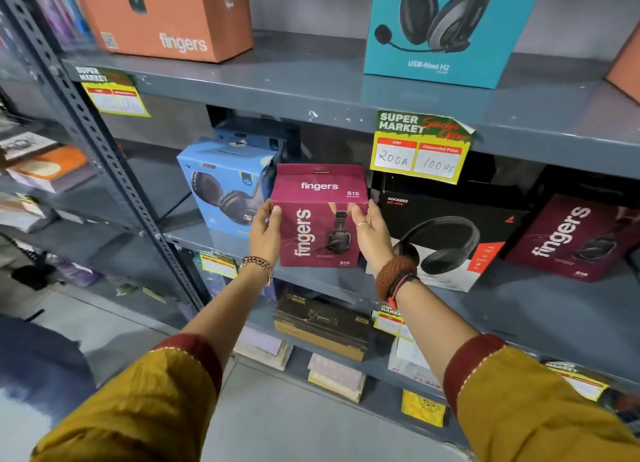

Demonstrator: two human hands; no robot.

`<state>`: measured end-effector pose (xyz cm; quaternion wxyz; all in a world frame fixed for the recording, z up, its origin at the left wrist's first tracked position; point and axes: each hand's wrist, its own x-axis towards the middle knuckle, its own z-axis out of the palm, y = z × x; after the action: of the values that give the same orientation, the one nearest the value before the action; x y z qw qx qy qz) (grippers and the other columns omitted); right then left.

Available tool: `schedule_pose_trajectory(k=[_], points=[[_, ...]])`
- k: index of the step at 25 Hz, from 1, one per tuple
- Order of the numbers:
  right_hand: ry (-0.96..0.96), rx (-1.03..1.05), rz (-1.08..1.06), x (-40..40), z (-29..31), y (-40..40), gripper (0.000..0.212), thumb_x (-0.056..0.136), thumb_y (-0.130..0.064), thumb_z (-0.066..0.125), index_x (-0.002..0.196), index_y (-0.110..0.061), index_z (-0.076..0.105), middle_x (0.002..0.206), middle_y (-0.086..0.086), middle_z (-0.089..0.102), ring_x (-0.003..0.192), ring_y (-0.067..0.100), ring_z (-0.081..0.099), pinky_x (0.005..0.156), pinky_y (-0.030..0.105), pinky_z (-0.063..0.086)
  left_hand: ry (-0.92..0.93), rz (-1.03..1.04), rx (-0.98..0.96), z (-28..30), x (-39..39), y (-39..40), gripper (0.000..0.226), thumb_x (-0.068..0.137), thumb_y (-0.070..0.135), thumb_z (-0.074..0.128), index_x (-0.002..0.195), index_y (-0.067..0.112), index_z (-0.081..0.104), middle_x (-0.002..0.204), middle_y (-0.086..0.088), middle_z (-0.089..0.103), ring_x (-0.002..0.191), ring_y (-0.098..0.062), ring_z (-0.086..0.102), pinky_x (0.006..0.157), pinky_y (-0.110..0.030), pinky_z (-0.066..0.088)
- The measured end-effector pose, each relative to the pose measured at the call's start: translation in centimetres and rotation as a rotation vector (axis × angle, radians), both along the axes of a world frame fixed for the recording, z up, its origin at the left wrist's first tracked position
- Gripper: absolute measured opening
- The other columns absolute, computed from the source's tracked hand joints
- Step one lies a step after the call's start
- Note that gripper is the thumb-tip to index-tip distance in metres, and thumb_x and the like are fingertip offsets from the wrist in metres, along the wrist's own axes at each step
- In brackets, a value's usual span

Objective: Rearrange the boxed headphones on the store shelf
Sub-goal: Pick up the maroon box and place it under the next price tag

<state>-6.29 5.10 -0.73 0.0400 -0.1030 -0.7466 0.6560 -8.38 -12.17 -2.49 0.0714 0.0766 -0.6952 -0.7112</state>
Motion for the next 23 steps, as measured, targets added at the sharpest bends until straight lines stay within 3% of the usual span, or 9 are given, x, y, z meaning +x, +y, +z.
schedule_pose_trajectory(k=[2, 4, 6, 9, 12, 17, 19, 21, 23], points=[[0.018, -0.019, 0.003, 1.4, 0.1, 0.3, 0.062, 0.092, -0.043, 0.042, 0.146, -0.019, 0.024, 0.153, 0.003, 0.034, 0.138, 0.019, 0.035, 0.114, 0.034, 0.027, 0.004, 0.041, 0.031, 0.0, 1.8, 0.4, 0.04, 0.092, 0.033, 0.045, 0.128, 0.014, 0.046, 0.108, 0.006, 0.058, 0.082, 0.007, 0.059, 0.059, -0.001, 0.043], [0.039, -0.05, 0.032, 3.6, 0.2, 0.7, 0.061, 0.092, -0.042, 0.043, 0.146, -0.019, 0.027, 0.152, 0.001, 0.035, 0.136, 0.015, 0.037, 0.109, 0.026, 0.028, 0.005, 0.09, 0.024, 0.2, 4.2, 0.5, 0.045, 0.09, 0.041, 0.047, 0.129, 0.019, 0.046, 0.104, 0.012, 0.056, 0.081, 0.012, 0.053, 0.052, 0.002, 0.04], [0.055, -0.066, 0.046, 6.3, 0.4, 1.6, 0.056, 0.093, -0.039, 0.043, 0.144, -0.018, 0.032, 0.15, 0.0, 0.038, 0.134, 0.013, 0.039, 0.109, 0.025, 0.029, 0.027, 0.108, 0.033, 0.0, 7.0, 0.6, 0.047, 0.088, 0.046, 0.047, 0.127, 0.02, 0.049, 0.115, 0.008, 0.059, 0.095, 0.003, 0.056, 0.066, -0.003, 0.045], [0.083, -0.094, 0.07, 11.3, 0.6, 3.9, 0.05, 0.094, -0.035, 0.043, 0.14, -0.017, 0.038, 0.147, -0.001, 0.043, 0.128, 0.008, 0.042, 0.11, 0.025, 0.03, 0.064, 0.123, 0.06, -0.1, 12.1, 2.2, 0.052, 0.087, 0.05, 0.046, 0.127, 0.017, 0.05, 0.131, -0.009, 0.056, 0.119, -0.022, 0.054, 0.098, -0.037, 0.046], [0.099, -0.17, 0.09, 16.5, 0.6, 7.5, 0.047, 0.094, -0.033, 0.044, 0.138, -0.017, 0.042, 0.144, 0.002, 0.048, 0.13, 0.012, 0.045, 0.113, 0.032, 0.033, 0.082, 0.167, 0.035, 0.4, 17.6, 6.3, 0.053, 0.086, 0.052, 0.043, 0.126, 0.019, 0.051, 0.131, -0.009, 0.056, 0.12, -0.022, 0.053, 0.103, -0.045, 0.043], [0.127, -0.171, -0.018, 23.7, 0.1, 16.4, 0.046, 0.091, -0.04, 0.048, 0.134, -0.023, 0.047, 0.139, -0.001, 0.052, 0.126, 0.011, 0.049, 0.111, 0.034, 0.035, 0.149, 0.115, 0.031, 0.7, 23.2, 15.4, 0.044, 0.093, 0.039, 0.04, 0.13, 0.017, 0.05, 0.133, -0.001, 0.053, 0.12, -0.012, 0.05, 0.101, -0.028, 0.04], [0.137, -0.162, -0.079, 25.8, 0.1, 20.7, 0.047, 0.09, -0.043, 0.048, 0.134, -0.024, 0.047, 0.14, -0.002, 0.052, 0.127, 0.011, 0.048, 0.112, 0.036, 0.034, 0.163, 0.041, 0.025, 1.0, 24.4, 19.8, 0.044, 0.093, 0.039, 0.039, 0.129, 0.016, 0.05, 0.127, 0.003, 0.055, 0.113, -0.004, 0.052, 0.091, -0.017, 0.039], [0.159, -0.167, -0.142, 27.2, 0.4, 25.0, 0.05, 0.089, -0.045, 0.048, 0.134, -0.023, 0.047, 0.14, -0.003, 0.051, 0.128, 0.01, 0.047, 0.113, 0.036, 0.033, 0.166, -0.057, 0.043, 1.4, 24.9, 24.4, 0.039, 0.093, 0.039, 0.038, 0.122, 0.016, 0.051, 0.11, 0.009, 0.058, 0.094, 0.012, 0.055, 0.079, -0.009, 0.045], [0.172, -0.188, -0.213, 27.9, 0.8, 28.6, 0.05, 0.088, -0.046, 0.05, 0.131, -0.022, 0.05, 0.14, -0.003, 0.05, 0.126, 0.01, 0.048, 0.113, 0.036, 0.033, 0.14, -0.16, 0.06, 1.7, 24.7, 28.1, 0.032, 0.093, 0.04, 0.038, 0.115, 0.019, 0.048, 0.103, 0.009, 0.057, 0.084, 0.014, 0.056, 0.066, -0.005, 0.046]])
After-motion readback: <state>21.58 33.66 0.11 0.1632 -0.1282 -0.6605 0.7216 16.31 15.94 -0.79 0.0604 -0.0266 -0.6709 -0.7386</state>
